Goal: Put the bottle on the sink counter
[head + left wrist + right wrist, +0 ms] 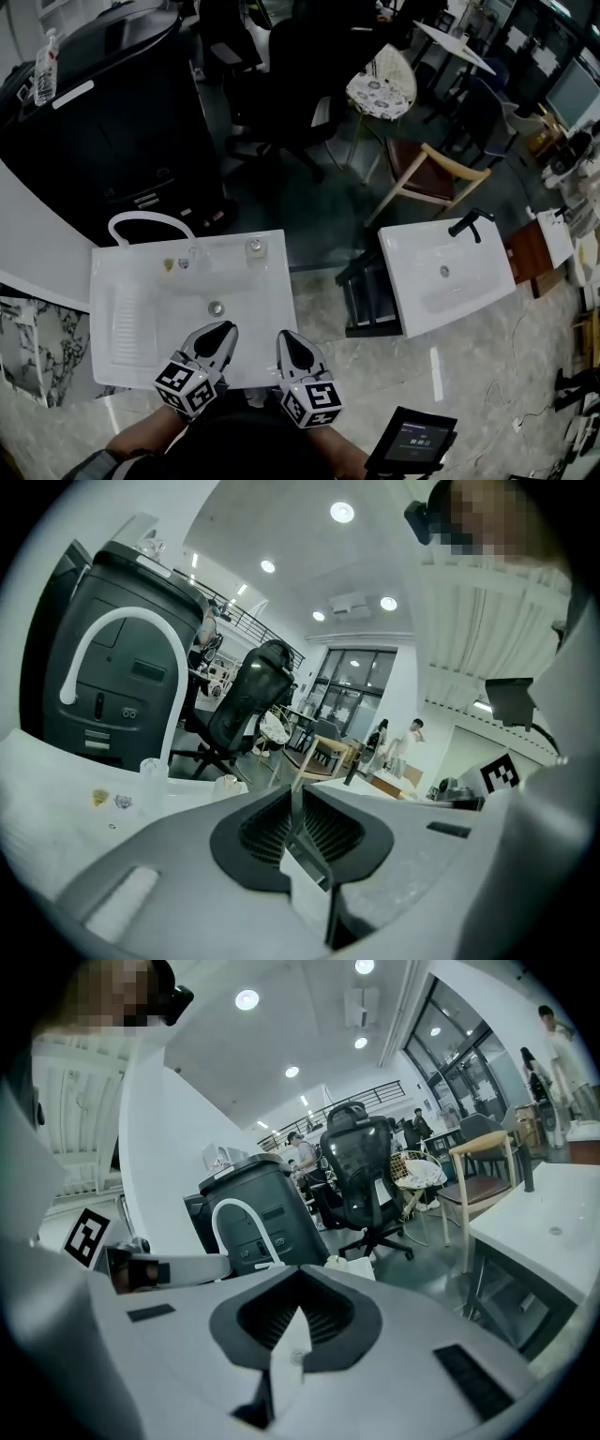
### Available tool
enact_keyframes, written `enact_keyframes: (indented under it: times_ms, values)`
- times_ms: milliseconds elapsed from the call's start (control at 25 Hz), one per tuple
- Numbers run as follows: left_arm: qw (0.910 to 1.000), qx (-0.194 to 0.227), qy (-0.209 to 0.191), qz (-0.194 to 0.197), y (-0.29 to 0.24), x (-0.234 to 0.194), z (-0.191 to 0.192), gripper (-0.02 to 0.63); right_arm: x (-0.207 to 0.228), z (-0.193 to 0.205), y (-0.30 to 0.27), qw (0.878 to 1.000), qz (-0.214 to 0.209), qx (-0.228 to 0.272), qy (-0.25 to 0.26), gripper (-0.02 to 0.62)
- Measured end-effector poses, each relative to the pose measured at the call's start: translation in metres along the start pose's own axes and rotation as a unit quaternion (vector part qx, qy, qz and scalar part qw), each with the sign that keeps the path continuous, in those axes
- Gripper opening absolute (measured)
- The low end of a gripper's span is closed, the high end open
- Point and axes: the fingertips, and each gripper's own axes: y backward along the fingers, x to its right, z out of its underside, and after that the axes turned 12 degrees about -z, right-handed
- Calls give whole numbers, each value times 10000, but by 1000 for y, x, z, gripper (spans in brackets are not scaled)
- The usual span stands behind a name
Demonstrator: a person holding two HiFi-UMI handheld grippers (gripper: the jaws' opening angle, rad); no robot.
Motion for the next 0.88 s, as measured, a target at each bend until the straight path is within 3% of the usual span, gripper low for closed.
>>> enact_keyframes:
  times_ms: [320, 880]
  values:
    - [9995, 166, 199, -191, 16, -5, -14, 40, -14, -10, 0, 9998, -102, 103, 145, -5]
    - [9994, 150, 312, -64, 22, 1, -14, 40, -30, -23, 1, 9988, -134, 174, 427, -5]
